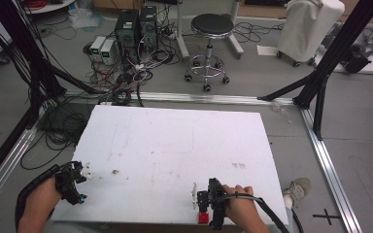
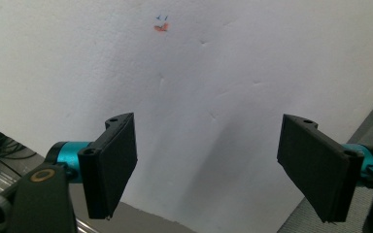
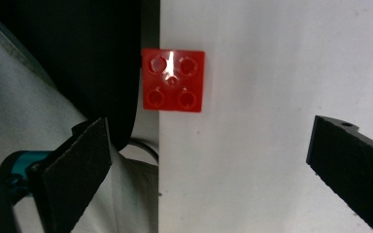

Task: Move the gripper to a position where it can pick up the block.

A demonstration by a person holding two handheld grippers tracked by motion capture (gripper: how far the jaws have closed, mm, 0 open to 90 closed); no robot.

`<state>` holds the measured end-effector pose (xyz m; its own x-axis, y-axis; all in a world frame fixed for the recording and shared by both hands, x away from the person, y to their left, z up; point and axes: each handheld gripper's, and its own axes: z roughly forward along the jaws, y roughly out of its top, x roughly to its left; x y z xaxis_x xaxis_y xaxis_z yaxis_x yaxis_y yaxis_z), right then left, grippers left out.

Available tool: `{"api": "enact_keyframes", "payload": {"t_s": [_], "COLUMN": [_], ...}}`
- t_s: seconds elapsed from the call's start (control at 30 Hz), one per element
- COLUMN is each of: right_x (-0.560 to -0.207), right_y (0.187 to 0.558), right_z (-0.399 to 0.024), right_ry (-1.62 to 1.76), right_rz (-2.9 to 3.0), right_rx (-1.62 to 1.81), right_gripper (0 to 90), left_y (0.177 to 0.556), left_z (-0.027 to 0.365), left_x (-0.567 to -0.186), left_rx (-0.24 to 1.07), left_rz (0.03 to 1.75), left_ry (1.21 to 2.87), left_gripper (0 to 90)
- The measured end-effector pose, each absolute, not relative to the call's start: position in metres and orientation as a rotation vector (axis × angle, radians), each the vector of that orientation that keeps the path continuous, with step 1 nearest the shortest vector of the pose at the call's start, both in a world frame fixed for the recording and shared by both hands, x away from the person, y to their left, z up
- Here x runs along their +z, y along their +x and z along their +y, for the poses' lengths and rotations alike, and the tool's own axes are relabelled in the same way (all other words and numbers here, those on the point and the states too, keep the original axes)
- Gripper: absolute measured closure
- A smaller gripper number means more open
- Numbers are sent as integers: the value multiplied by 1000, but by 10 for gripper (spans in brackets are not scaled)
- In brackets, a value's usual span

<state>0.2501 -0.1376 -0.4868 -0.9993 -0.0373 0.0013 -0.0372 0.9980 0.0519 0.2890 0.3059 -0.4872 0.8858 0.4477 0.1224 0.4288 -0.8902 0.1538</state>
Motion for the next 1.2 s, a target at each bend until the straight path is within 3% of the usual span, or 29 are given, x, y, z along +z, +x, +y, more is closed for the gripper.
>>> {"api": "enact_keyframes", "payload": {"t_s": [1.2], "right_x": [-524], "right_y": [240], "right_z": [-121], "right_ry": [27], "right_rz": [-3129], "right_rx": [-106], "right_gripper": [18], "left_y": [289], "left_z": [307], "left_x": [-487], "left_rx": [238], "left_rz": [690], "left_ry": [2920], "left_gripper": [225]}}
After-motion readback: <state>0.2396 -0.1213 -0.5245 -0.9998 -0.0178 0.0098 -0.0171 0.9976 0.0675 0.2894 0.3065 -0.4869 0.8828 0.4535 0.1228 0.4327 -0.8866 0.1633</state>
